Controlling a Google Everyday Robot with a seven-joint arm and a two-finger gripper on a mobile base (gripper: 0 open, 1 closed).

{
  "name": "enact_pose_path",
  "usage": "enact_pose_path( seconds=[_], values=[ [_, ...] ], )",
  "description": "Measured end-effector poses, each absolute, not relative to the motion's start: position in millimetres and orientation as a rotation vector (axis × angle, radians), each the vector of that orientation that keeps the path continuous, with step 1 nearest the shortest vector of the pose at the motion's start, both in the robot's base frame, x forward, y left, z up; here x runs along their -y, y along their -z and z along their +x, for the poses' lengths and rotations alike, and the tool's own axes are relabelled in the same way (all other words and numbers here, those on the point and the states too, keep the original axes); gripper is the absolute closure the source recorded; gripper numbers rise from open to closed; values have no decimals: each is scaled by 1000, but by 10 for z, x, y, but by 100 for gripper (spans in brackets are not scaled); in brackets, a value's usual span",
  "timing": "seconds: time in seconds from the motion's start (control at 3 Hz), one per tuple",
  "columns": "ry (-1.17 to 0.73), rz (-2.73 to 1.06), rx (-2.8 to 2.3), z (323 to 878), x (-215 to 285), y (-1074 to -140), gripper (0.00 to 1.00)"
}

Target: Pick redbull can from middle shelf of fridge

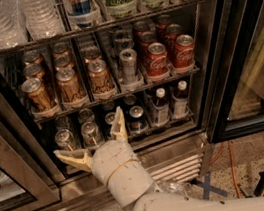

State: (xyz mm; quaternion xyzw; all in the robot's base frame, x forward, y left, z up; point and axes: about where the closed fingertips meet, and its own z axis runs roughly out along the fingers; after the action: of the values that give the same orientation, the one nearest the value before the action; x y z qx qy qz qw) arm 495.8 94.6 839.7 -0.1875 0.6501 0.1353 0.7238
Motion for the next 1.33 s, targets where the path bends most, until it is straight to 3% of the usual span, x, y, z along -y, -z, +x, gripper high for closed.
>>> enact_pose_path(
  seconds=[0.67,1.33],
  values=[
    [-102,-323,-1455,5185,-332,-8309,0],
    [-74,-280,-1412,5471,-40,-8487,0]
  ],
)
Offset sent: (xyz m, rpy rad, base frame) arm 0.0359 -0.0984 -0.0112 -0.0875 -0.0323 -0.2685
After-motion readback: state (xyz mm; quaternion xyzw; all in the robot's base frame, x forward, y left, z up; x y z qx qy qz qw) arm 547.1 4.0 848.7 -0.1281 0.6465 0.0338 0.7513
